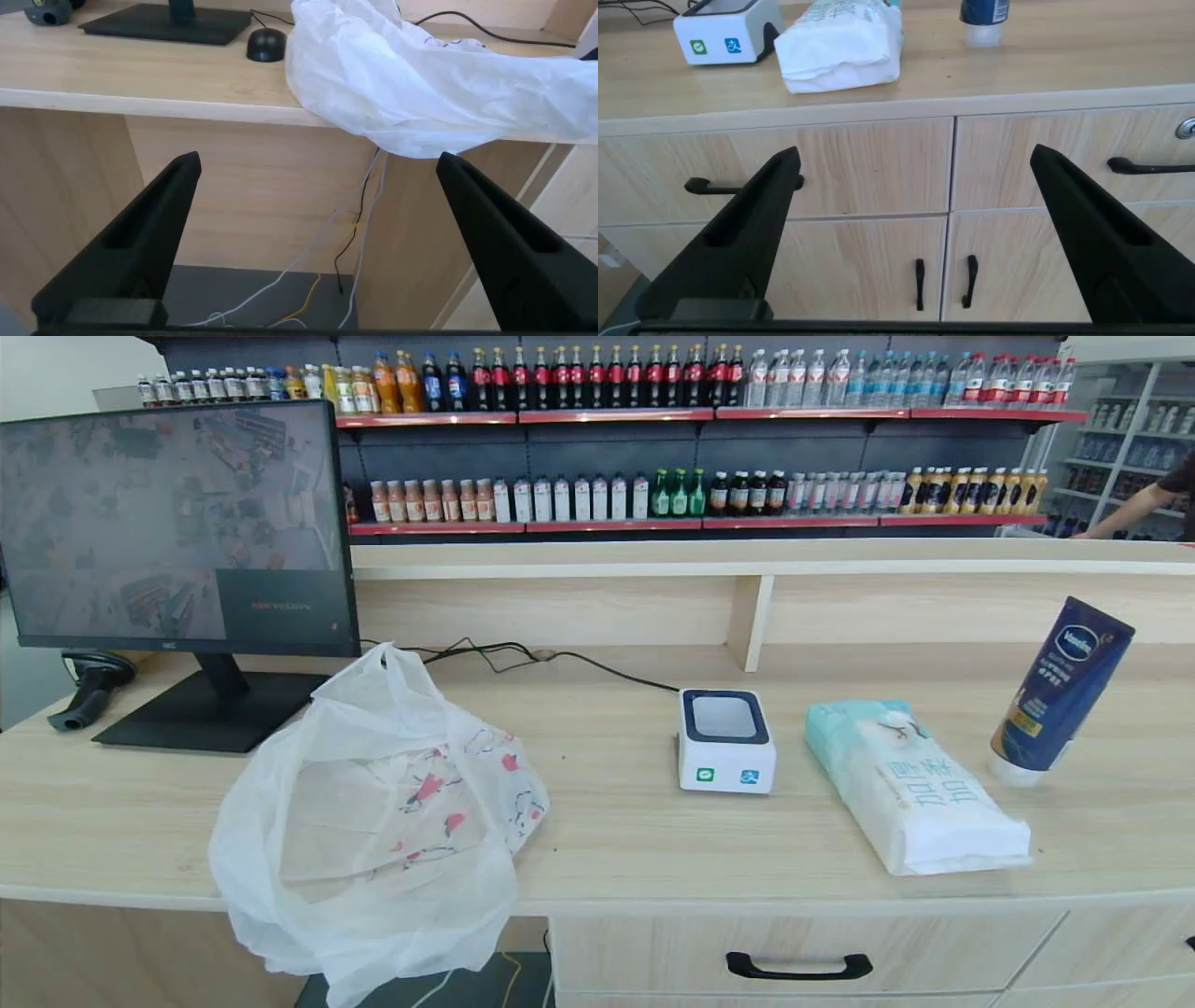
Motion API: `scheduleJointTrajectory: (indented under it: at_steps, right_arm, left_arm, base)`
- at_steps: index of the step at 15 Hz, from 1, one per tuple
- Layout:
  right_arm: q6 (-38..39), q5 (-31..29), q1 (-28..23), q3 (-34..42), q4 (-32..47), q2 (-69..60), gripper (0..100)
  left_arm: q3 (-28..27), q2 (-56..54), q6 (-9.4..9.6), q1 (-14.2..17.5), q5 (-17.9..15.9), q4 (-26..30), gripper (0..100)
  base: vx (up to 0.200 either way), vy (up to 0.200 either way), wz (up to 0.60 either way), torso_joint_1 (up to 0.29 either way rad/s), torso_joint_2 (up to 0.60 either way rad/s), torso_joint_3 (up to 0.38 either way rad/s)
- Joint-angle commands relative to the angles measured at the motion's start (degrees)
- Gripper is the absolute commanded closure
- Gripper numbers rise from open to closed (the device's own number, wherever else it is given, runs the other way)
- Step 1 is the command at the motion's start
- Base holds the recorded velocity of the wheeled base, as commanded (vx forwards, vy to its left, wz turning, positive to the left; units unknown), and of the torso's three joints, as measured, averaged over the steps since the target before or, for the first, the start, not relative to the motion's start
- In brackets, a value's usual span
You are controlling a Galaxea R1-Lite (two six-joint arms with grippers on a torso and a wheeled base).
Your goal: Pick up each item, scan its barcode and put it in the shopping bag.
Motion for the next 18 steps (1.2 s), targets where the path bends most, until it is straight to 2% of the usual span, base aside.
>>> scheduleJointTrajectory:
  at_steps: [1, 7, 8, 10, 11, 12, 13, 15, 18]
  right_arm:
    - [0.0, 0.0, 0.0, 0.0, -0.1, 0.0, 0]
    - [-0.2, 0.0, 0.0, 0.0, -0.2, 0.0, 0]
    - [-0.6, 0.9, 0.0, -1.3, 0.0, 0.2, 0]
    - [-0.6, 5.8, 0.3, -10.7, 3.8, 7.5, 0]
    - [-0.6, 6.2, 0.3, -11.2, 4.1, 8.2, 0]
    - [-0.4, 7.6, 0.5, -17.9, 4.9, 20.2, 0]
    - [-0.3, 8.2, 0.6, -19.0, 4.9, 26.4, 0]
    - [-0.2, 13.9, 2.6, -23.6, 4.2, 37.4, 0]
    - [-1.5, 14.0, 2.6, -34.4, 3.6, 51.2, 0]
  left_arm:
    - [0.0, 0.0, 0.12, 0.0, 0.0, 0.0, 0]
    - [0.0, 0.0, 0.12, 0.0, 0.0, 0.0, 0]
    - [0.0, 0.0, 0.12, 0.0, 0.0, 0.0, 0]
    - [0.0, 0.0, 0.12, 0.0, 0.0, 0.0, 0]
    - [0.0, 0.0, 0.12, 0.0, 0.0, 0.0, 0]
    - [0.0, 0.0, 0.12, 0.0, 0.0, 0.0, 0]
    - [0.0, 0.0, 0.12, 0.0, 0.0, 0.0, 0]
    - [0.0, 0.0, 0.12, 0.0, 0.0, 0.0, 0]
    - [0.0, 0.0, 0.12, -0.1, 0.0, 0.0, 0]
  base:
    - [0.0, 0.0, 0.0, 0.0, 0.0, 0.0]
    - [0.0, 0.0, 0.0, 0.0, 0.0, 0.0]
    - [0.0, 0.0, 0.0, 0.0, 0.0, 0.0]
    - [0.0, 0.0, 0.0, 0.0, 0.0, 0.0]
    - [0.0, 0.0, 0.0, 0.0, 0.0, 0.0]
    - [0.0, 0.0, 0.0, 0.0, 0.0, 0.0]
    - [0.0, 0.0, 0.0, 0.0, 0.0, 0.0]
    - [0.0, 0.0, 0.0, 0.0, 0.0, 0.0]
    - [0.0, 0.0, 0.0, 0.0, 0.0, 0.0]
